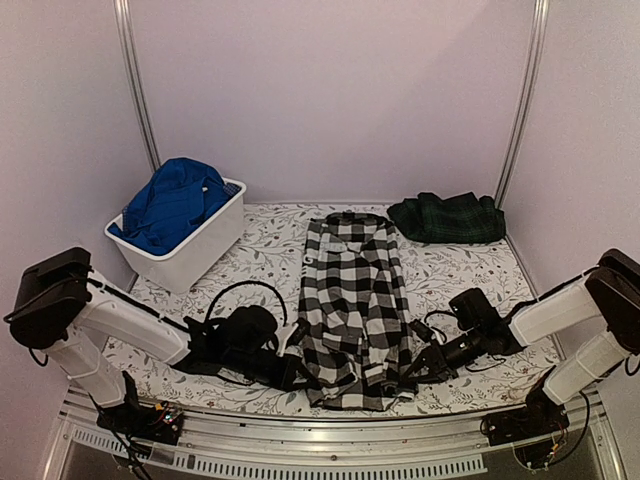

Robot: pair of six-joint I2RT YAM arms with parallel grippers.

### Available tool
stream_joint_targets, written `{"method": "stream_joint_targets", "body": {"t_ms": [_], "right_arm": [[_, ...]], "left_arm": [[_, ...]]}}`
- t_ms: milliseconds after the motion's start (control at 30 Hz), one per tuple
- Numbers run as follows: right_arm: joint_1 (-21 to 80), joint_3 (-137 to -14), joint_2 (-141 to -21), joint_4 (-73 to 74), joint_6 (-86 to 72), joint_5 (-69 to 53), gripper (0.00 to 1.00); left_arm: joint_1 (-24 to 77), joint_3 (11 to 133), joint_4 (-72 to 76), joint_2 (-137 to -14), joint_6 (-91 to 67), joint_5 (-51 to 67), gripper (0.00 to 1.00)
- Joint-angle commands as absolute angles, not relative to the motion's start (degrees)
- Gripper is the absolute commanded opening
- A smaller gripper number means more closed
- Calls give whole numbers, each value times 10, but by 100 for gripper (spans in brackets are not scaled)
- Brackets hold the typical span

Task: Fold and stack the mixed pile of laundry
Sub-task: Pick up the rectangle-folded shorts from the center of the board, then fold the rectangle-folded shirt at the center of the board.

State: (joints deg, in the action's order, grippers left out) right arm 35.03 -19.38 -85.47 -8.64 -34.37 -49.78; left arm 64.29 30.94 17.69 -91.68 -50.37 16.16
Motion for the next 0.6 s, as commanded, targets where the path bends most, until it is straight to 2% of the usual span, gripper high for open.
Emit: {"method": "stream_joint_targets", "body": {"t_ms": [0,133,300,567], "right_arm": [[375,-207,-814,-79,-365,-489,7],[374,-240,-772,-33,-352,-448,0],[365,-283,-772,-12,-325,-416,0],[294,-357,-820,-2,-261,-414,0]], "left_arm": [[639,321,169,-867,-470,166,0],[635,355,134,-852,-433,149,0],[605,379,121,-858,-414,150,0],[522,433,120,-884,-359,149,0]]}}
